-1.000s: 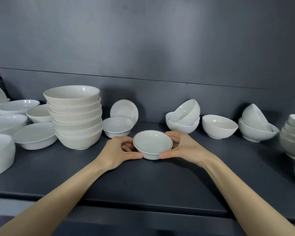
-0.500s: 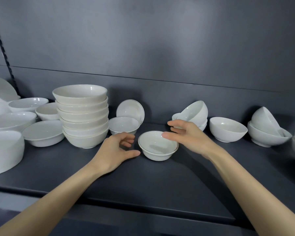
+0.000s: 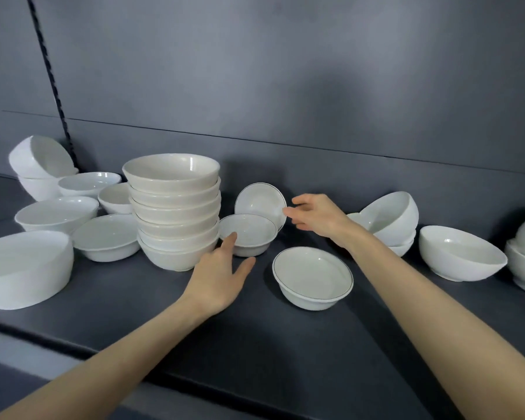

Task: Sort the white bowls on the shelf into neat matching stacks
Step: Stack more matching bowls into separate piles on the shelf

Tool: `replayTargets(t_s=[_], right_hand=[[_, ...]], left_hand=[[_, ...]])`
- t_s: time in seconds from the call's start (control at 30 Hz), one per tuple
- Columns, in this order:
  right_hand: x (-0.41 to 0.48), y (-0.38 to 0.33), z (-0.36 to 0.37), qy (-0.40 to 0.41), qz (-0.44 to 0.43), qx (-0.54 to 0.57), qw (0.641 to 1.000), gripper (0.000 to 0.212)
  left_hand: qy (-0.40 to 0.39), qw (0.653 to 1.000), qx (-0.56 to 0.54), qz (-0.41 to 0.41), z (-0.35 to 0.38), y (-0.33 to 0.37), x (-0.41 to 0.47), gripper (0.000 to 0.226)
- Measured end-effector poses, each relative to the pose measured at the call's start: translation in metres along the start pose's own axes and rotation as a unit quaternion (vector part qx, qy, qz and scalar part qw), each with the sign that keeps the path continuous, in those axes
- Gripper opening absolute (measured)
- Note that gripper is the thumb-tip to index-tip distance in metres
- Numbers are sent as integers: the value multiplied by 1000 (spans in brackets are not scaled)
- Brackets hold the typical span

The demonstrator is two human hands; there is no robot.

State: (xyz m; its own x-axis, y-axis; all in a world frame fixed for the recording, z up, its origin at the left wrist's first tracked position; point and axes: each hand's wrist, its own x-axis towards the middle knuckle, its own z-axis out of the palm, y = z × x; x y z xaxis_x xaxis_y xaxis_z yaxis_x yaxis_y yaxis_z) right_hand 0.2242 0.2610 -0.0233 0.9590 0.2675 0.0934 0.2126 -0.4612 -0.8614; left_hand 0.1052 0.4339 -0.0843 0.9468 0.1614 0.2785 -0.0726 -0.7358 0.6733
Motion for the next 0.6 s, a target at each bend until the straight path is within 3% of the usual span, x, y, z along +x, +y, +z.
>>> replayTargets(t_s=[0.13, 0.3, 0.6], right_hand=[[21, 3, 6, -24, 17, -4, 1000, 49], [36, 7, 8, -4, -1, -46, 999, 20], [45, 5, 13, 37, -18, -129, 991, 22]], left_hand=[[21, 1000, 10, -8, 3, 1, 3, 56], [48, 999, -21, -6, 4, -5, 5, 48], [60, 997, -54, 4, 5, -3, 5, 39]])
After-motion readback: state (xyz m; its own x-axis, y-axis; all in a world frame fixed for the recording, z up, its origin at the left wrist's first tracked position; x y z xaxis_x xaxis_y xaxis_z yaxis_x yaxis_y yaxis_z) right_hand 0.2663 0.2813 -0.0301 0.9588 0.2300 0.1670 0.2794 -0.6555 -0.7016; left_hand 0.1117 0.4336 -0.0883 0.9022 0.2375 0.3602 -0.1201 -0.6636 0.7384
